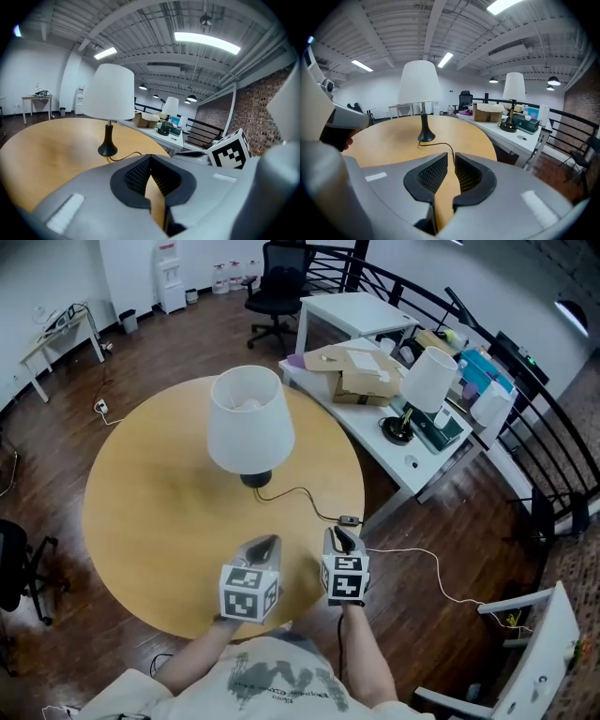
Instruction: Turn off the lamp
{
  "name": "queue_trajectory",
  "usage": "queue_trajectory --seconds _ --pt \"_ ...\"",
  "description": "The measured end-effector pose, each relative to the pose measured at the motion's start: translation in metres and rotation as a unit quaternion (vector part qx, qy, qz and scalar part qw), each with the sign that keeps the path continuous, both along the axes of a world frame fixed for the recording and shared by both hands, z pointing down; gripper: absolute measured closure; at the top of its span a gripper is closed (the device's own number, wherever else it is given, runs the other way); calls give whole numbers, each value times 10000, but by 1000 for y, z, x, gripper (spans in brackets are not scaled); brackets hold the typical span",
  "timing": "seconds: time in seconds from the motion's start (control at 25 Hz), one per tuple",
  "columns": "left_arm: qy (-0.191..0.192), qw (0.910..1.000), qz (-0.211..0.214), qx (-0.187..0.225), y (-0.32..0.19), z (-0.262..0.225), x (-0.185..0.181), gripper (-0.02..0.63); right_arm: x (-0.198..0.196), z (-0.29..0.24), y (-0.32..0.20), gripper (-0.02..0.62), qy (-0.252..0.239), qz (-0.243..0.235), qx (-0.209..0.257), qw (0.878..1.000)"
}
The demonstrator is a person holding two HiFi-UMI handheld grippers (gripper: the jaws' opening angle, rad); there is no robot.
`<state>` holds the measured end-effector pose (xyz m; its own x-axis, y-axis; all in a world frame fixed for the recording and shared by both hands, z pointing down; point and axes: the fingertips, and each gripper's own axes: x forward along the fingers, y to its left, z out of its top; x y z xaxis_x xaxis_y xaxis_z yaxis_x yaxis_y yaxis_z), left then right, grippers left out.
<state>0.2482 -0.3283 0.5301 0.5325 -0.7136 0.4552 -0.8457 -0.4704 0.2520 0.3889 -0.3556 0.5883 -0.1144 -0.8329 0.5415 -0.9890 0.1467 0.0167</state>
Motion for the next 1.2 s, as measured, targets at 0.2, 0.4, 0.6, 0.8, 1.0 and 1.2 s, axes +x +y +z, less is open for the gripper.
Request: queue_trajectory --seconds 0.2,0.4,0.6,0.8,1.0,1.2 --pt "81 9998 24 184 23 -15 -23 609 -36 -25 29 580 14 -103 220 9997" --pt "202 9992 89 346 54 -31 -45 609 -74 -56 67 591 -74 -143 482 9987" --pt "323 9983 182 439 86 -42 -62 609 -105 -80 107 593 -67 -188 726 9972" --pt "399 9972 261 579 117 -49 -78 609 -135 -97 147 595 -189 -273 918 9952" --pt "397 9958 327 759 148 -55 -98 609 -170 -116 183 595 -279 -379 1174 9920" --pt "487 9936 253 988 172 -64 -121 609 -197 -132 211 595 -376 -467 1405 9883"
